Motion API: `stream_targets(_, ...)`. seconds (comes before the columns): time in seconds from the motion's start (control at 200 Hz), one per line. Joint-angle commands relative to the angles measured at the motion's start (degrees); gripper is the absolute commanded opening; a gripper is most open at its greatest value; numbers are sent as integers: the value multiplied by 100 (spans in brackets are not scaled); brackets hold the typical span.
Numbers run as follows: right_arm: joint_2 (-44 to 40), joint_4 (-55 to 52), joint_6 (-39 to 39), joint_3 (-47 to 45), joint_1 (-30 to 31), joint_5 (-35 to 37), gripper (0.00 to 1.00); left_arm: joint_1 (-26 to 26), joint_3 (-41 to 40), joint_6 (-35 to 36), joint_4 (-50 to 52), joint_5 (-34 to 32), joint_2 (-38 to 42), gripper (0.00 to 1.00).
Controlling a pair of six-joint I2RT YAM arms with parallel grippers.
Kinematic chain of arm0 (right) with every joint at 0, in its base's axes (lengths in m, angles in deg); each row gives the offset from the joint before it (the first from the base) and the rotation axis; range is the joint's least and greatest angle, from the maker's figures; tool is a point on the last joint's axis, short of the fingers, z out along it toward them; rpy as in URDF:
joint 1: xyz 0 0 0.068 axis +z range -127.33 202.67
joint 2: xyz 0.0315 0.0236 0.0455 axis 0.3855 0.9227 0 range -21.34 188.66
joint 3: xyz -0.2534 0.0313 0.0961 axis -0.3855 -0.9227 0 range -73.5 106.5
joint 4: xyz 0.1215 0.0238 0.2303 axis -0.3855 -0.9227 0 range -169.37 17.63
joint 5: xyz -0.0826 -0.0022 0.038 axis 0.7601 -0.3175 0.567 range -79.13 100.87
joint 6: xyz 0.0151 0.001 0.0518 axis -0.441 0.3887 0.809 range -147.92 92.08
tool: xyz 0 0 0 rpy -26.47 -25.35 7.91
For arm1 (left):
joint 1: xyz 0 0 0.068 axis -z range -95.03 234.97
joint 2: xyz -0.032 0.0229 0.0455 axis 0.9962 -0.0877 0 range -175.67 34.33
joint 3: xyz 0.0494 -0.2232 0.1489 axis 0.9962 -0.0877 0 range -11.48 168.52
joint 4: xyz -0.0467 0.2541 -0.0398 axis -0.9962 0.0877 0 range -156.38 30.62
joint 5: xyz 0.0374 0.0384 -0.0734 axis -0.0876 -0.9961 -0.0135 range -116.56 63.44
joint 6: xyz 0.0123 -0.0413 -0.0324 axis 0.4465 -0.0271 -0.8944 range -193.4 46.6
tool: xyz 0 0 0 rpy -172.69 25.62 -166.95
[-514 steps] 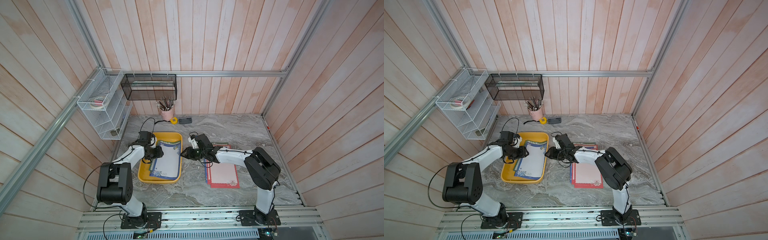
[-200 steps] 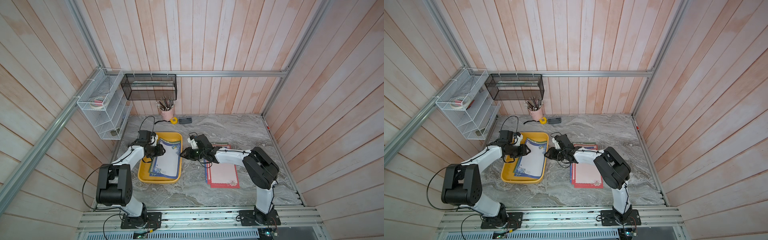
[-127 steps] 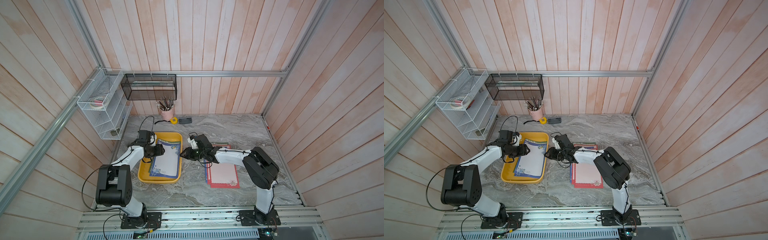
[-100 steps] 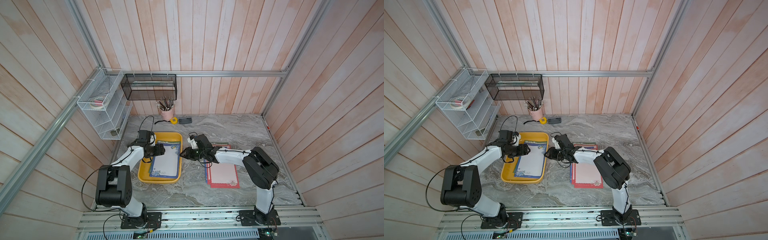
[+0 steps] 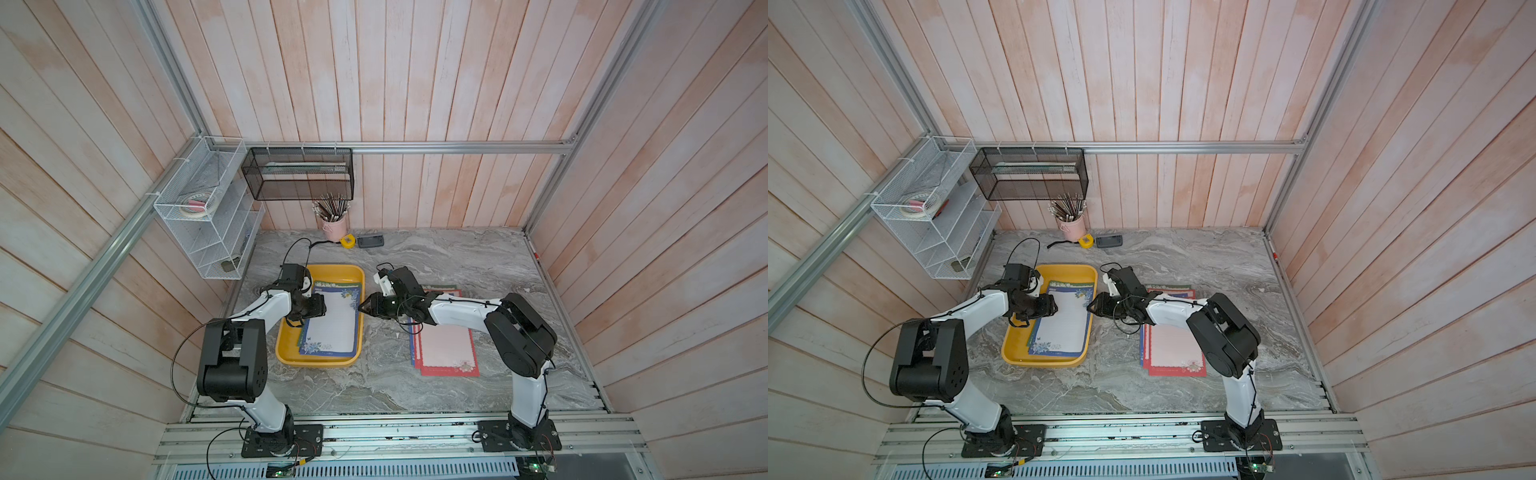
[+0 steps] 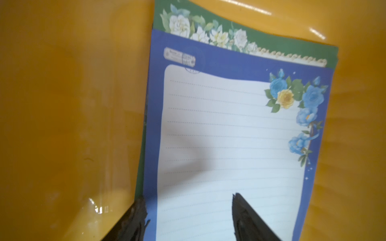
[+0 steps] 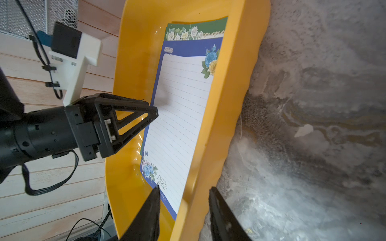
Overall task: Take out the stationery paper from the storage box
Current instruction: Pick up the stationery paper from the storage box.
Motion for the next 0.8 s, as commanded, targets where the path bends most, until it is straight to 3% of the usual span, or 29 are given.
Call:
stream_targets(0.0, 121, -24, -40, 65, 19, -119, 41, 24, 63, 52, 98, 9, -62, 64)
stream_targets(0.41, 131, 5, -28, 56, 19, -158, 41, 24, 15, 87, -5, -346, 141, 66)
stream_targets(0.795, 163, -19, -5, 84, 16, -172, 41, 25, 50, 70, 41, -173, 87, 64)
